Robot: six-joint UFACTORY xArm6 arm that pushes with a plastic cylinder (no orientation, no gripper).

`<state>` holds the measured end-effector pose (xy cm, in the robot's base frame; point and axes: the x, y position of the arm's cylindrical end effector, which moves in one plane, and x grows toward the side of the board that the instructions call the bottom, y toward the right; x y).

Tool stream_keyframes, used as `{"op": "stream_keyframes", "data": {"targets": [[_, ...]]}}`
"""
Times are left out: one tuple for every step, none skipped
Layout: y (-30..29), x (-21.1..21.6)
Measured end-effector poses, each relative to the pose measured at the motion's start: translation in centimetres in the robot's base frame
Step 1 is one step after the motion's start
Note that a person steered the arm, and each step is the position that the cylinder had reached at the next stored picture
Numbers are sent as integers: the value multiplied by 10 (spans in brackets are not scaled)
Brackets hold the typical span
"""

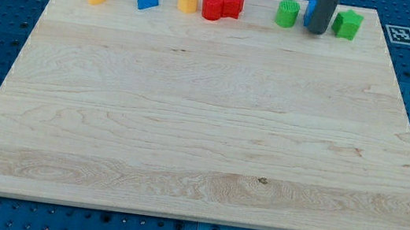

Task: Push the green circle towards the center of the board

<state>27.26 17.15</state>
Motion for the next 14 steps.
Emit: {"op": "stream_keyframes", "data": {"targets": [[9,24],[45,52],[101,54],[139,14],[138,-28],[105,-52],[50,-59],[-8,-62],[-54,-63],[-63,-48],[-63,-16],[-63,8],[-70,0],[-91,15]]}}
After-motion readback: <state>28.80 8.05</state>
